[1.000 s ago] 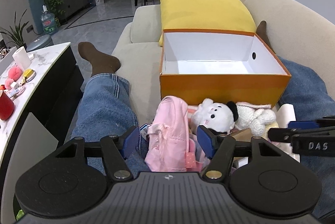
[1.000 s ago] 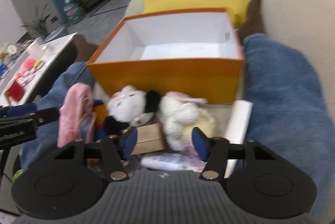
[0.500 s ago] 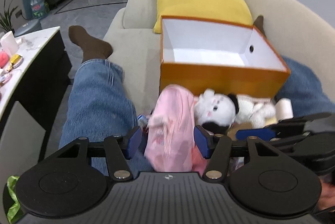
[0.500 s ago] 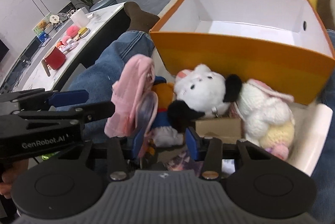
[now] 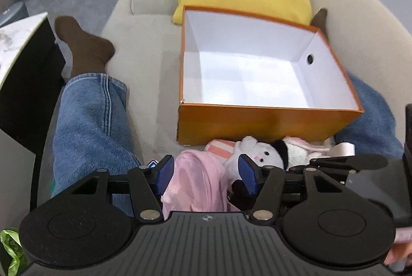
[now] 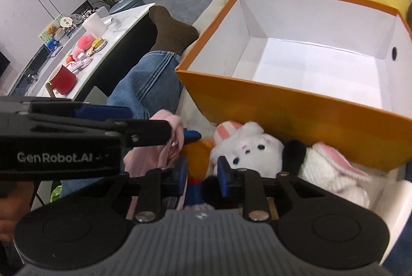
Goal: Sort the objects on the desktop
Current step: 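Grasp the pink pouch with the right gripper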
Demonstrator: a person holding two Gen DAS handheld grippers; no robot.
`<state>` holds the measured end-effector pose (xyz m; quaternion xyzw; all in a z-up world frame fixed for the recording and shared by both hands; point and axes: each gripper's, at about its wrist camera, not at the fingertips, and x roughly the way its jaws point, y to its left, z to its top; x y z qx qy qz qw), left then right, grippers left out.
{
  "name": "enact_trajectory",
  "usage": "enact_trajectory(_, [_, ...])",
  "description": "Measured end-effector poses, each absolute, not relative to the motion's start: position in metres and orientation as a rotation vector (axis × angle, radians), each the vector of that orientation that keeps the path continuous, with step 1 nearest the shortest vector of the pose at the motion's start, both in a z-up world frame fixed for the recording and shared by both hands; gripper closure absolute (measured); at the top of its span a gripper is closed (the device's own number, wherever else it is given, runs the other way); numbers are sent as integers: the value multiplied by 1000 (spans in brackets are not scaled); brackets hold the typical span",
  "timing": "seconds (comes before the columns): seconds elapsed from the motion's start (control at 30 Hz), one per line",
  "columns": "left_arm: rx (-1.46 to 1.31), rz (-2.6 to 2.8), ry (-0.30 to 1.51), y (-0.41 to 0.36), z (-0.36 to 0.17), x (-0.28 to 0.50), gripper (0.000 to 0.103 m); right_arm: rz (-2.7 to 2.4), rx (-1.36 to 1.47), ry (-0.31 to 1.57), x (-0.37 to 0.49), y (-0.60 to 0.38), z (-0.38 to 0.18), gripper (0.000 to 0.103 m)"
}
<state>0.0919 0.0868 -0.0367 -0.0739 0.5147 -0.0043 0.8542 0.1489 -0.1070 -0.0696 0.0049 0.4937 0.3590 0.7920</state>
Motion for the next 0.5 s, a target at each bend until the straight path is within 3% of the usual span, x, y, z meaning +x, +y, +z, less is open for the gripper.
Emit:
enact_trajectory(0.27, [-64, -4, 1292, 91, -53, 123, 39, 906, 19, 1059, 150, -95, -74, 82])
enact_trajectory(0.37, [-52, -19, 1367, 94, -56, 129, 46, 942, 18, 1067, 148, -87, -75, 82])
enact_trajectory(0.43, [-42, -13, 1395, 96, -57, 133, 60, 960, 6, 1064, 146, -82, -74, 82])
enact_trajectory(0.5, [-55, -6, 1417, 98, -57, 136, 66, 960, -18, 1062, 145, -77, -72, 81])
